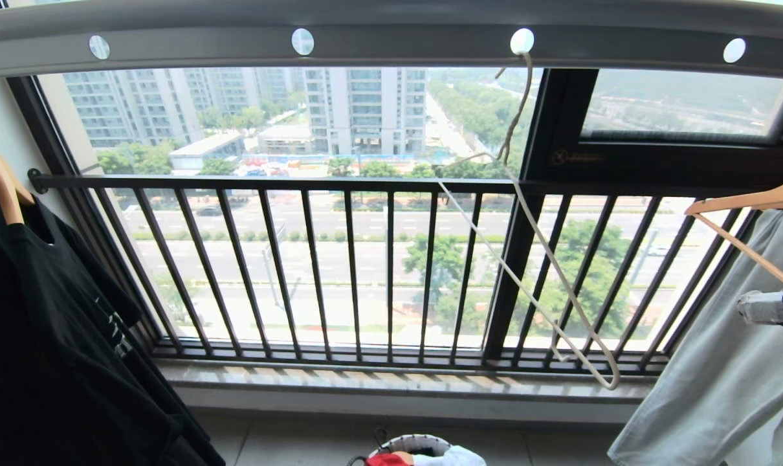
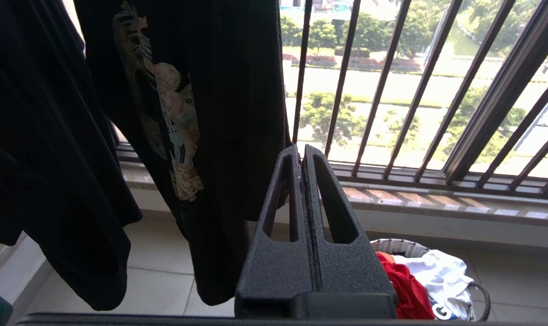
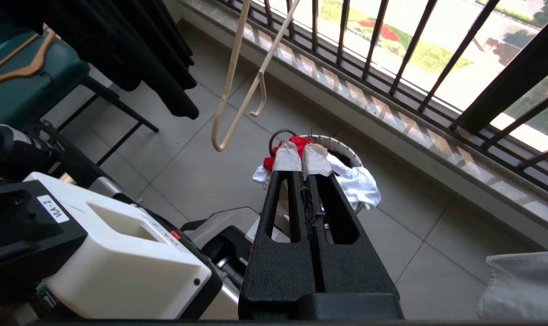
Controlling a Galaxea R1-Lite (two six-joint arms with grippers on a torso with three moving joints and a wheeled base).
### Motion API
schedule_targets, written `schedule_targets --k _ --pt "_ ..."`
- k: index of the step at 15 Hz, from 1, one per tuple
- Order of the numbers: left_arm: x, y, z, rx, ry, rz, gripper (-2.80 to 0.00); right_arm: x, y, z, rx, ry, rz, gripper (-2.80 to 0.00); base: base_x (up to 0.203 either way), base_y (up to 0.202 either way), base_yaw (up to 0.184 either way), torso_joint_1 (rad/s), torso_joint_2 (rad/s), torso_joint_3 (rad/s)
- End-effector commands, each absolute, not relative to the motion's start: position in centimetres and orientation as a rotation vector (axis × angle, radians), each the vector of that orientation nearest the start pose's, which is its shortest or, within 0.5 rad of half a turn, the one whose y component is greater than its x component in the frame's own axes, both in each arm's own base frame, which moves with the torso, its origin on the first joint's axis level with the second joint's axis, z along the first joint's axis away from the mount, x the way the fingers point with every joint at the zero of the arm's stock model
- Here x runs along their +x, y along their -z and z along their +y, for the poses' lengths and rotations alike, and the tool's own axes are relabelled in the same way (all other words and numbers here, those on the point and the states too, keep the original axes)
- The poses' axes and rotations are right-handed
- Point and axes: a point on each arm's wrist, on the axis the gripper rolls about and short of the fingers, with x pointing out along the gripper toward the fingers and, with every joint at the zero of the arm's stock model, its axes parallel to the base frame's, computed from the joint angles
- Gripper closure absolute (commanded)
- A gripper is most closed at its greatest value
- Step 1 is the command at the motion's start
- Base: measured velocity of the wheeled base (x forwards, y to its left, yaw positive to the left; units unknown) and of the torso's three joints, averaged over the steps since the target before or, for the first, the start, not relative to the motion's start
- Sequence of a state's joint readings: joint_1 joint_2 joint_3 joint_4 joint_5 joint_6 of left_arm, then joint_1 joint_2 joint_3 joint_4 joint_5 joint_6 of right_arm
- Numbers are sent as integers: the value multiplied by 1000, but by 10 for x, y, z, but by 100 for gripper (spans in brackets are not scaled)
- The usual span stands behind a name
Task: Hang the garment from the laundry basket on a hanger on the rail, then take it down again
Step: Pick up the clothes rack on the clothesline
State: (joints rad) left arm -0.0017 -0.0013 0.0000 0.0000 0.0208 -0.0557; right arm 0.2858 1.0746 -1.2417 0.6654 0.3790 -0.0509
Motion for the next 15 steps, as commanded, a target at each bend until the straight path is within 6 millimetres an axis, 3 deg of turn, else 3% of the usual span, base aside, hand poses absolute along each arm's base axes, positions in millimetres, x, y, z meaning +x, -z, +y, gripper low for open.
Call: schedule_targets --k 1,6,7,15 --pt "-23 -75 1 -57 -20 0 0 116 -321 59 -66 -685 536 0 0 0 0 0 0 0" --pt "-23 -75 1 -57 -20 -1 0 128 -335 116 -97 -576 535 0 0 0 0 0 0 0" --pt "-23 -75 1 -57 -20 -1 0 130 -336 124 -108 -554 527 -280 0 0 0 0 0 0" --pt "-23 -75 1 -57 -20 1 0 159 -322 162 -184 -402 518 -280 0 0 0 0 0 0"
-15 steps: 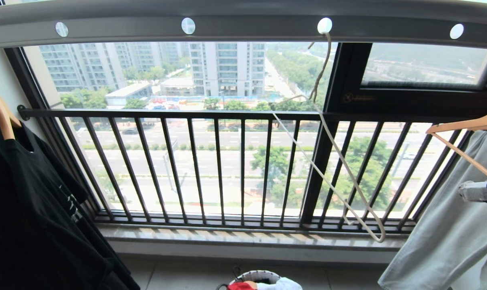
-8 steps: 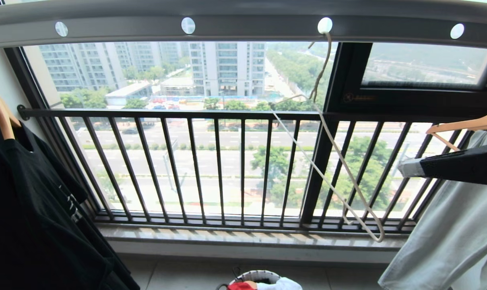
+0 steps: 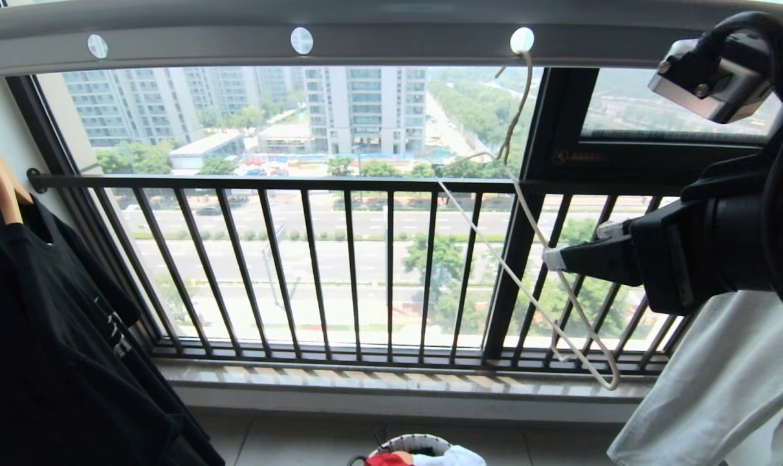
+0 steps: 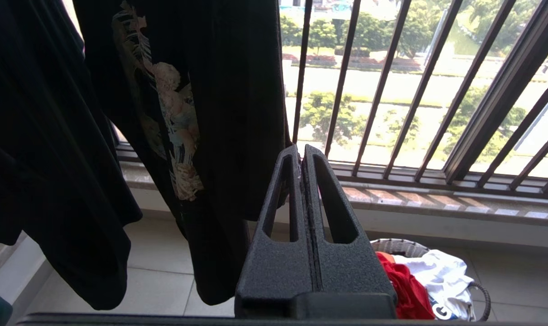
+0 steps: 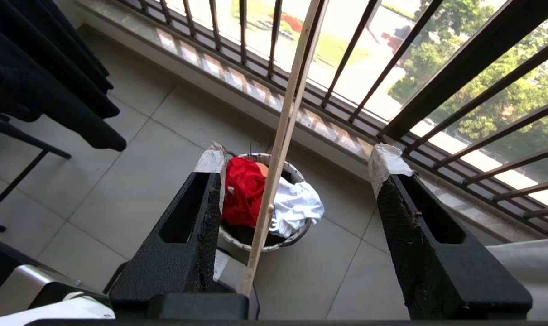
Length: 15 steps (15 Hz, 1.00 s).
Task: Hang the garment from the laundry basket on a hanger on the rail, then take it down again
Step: Pick up the clothes rack on the clothesline
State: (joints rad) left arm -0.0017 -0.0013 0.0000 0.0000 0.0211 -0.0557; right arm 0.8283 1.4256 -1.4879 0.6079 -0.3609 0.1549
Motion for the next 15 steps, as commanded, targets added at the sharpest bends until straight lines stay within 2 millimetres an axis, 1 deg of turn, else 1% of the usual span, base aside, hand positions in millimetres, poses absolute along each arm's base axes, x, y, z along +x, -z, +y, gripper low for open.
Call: schedule_targets --k 1,3,5,9,13,15 --pt "-23 -75 1 -57 -20 -1 0 164 -319 167 -183 -392 514 -280 0 0 0 0 0 0" --pt "-23 -75 1 -57 -20 -1 0 174 -317 177 -171 -366 479 -280 0 0 0 0 0 0" --pt "-23 -75 1 -57 -20 0 0 187 -311 188 -173 -295 445 -280 0 0 0 0 0 0" --pt "-23 -75 1 -57 -20 0 0 201 -305 201 -156 -231 394 -280 0 0 0 0 0 0" --pt "-23 -75 1 -57 -20 0 0 211 -301 201 -143 -199 390 -280 0 0 0 0 0 0" --pt "-23 -75 1 -57 -20 0 0 219 -294 198 -152 -172 409 -280 0 0 0 0 0 0"
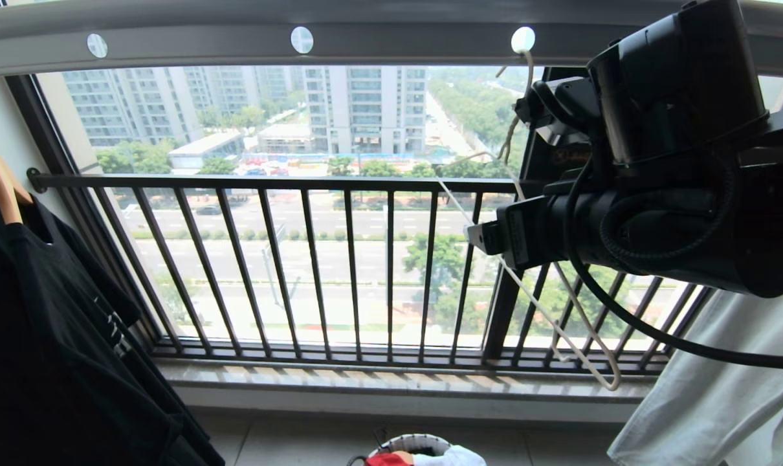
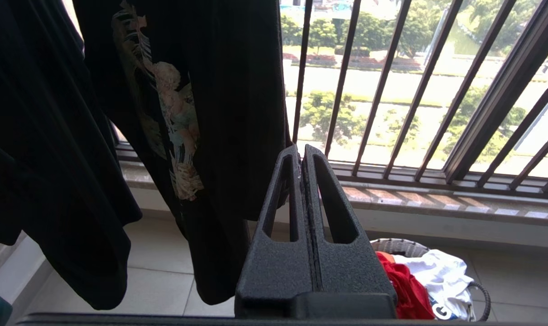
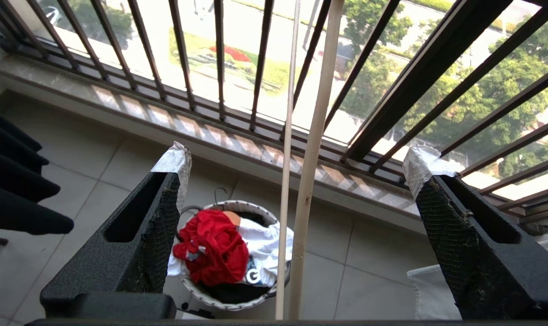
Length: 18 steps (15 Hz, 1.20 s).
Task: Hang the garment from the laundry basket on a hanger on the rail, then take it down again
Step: Pick up the clothes rack on the clothesline
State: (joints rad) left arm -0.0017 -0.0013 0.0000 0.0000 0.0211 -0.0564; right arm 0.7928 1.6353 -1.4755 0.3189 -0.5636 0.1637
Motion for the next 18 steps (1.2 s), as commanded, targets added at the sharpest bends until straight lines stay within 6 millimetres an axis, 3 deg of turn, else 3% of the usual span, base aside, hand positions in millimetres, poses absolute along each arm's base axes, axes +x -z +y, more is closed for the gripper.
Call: schedule_targets --k 1,7,8,18 --pt "-23 -75 1 -57 -20 0 0 223 -289 196 -162 -160 423 -280 0 0 0 0 0 0" --pt "-23 -75 1 -57 -20 -1 0 233 -282 194 -191 -135 443 -280 0 0 0 0 0 0" --pt "-23 -75 1 -57 -20 1 0 233 -282 193 -193 -136 442 0 0 0 0 0 0 0" --pt "-23 -75 1 -57 -20 1 0 223 -294 185 -176 -139 412 0 0 0 0 0 0 0"
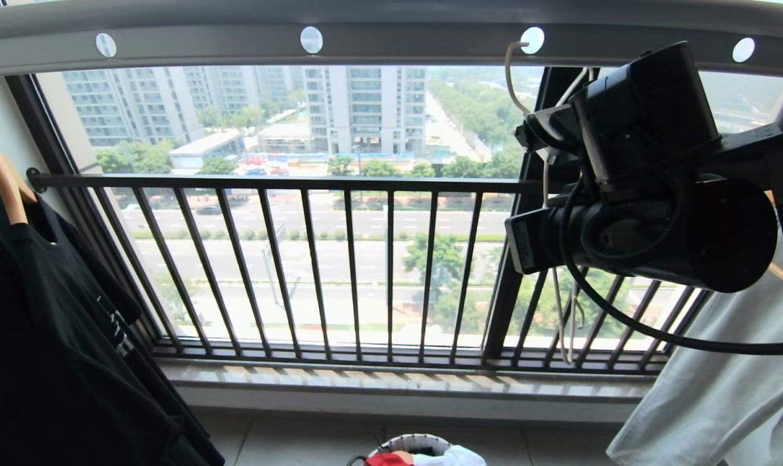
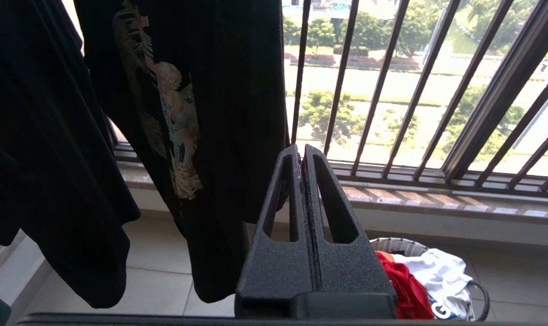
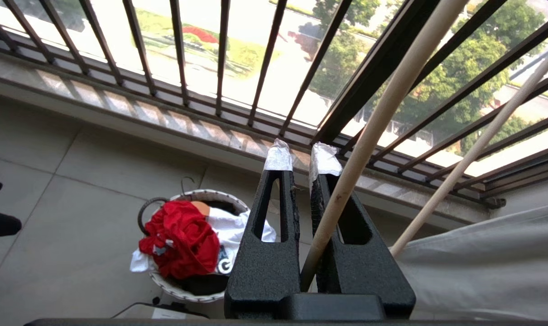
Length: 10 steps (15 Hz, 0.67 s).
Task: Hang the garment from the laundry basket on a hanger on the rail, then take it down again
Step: Pick up the clothes rack on the clothesline
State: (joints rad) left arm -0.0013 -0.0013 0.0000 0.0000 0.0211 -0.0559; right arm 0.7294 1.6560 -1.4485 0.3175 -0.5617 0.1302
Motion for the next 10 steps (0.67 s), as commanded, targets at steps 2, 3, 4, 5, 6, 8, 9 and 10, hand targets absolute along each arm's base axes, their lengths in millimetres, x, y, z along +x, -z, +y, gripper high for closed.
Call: schedule_targets --k 2,3,4,5,6,8,9,10 --pt "-23 -75 1 -57 -20 1 0 216 -298 179 -168 -142 402 0 0 0 0 0 0 0" --pt "-23 -75 1 -57 -20 -1 0 213 -297 178 -169 -144 403 0 0 0 0 0 0 0" --pt "-23 -75 1 -57 -20 1 0 211 -296 176 -172 -146 405 0 0 0 0 0 0 0" --pt "-23 -75 1 -57 -20 -2 0 207 -296 175 -174 -153 406 0 0 0 0 0 0 0" --pt "-23 -75 1 -57 -20 -1 0 202 -296 175 -176 -167 405 0 0 0 0 0 0 0" --pt "-23 -75 1 -57 -20 -1 0 191 -297 177 -180 -200 398 0 0 0 0 0 0 0" --pt "-23 -75 1 -57 -20 -1 0 186 -297 178 -183 -216 396 0 0 0 0 0 0 0" --pt "-23 -75 1 -57 -20 0 0 182 -298 178 -184 -229 393 0 0 0 0 0 0 0"
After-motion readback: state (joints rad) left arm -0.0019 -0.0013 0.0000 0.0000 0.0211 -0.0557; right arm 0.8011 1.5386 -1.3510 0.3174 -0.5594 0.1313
